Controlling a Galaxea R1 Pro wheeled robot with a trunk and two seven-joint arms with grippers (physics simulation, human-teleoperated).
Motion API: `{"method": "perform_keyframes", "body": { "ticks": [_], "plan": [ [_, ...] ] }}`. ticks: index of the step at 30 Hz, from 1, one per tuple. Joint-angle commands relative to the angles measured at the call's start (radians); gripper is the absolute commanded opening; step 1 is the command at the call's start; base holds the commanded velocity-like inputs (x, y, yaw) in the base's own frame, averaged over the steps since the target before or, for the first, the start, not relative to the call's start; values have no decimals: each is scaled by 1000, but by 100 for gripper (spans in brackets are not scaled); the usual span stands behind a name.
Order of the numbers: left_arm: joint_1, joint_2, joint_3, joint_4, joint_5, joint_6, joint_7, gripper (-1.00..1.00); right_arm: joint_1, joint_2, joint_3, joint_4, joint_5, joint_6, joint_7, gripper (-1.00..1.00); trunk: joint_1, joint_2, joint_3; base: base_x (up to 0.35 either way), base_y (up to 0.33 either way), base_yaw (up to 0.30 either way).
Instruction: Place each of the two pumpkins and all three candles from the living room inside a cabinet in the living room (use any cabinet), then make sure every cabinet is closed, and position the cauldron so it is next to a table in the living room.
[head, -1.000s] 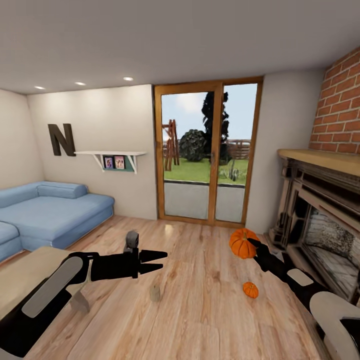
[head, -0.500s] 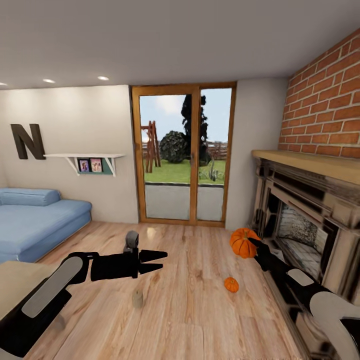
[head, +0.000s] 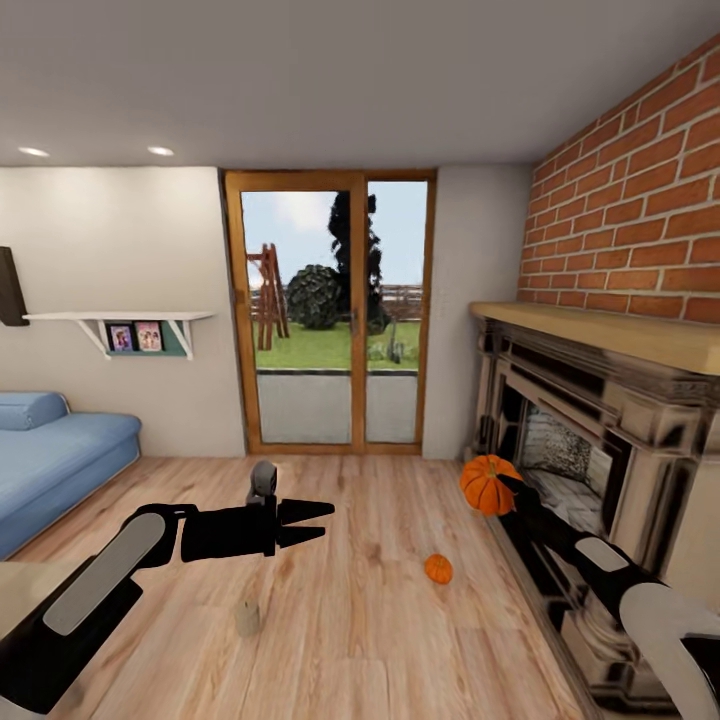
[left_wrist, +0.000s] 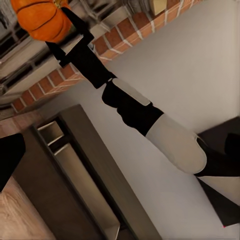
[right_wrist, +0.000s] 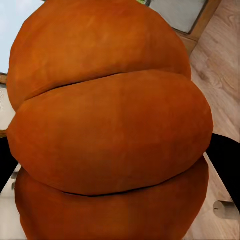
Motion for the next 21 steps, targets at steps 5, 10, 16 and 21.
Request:
{"method": "perform_keyframes", "body": {
  "ticks": [5,10,16,21],
  "plan": [
    [-1,1,-1,1,-8,0,-10,100,-1,0,-1,1,-4,-25,3,-100,1,-1,-2,229,200,-12],
    [-1,1,-1,1,-8,0,-10,100,-1,0,-1,1,-2,-32,-3,-100,1,-1,-2,231,202,-1],
    [-1,1,-1,1,-8,0,-10,100,-1,0,-1,2,-3,-34,4,-100,1,-1,-2,231,199,0],
    [-1,1,-3,1,-8,0,-10,100,-1,-1,-1,1,-3,-28,1,-100,1,-1,-2,232,181,0]
  ]
}}
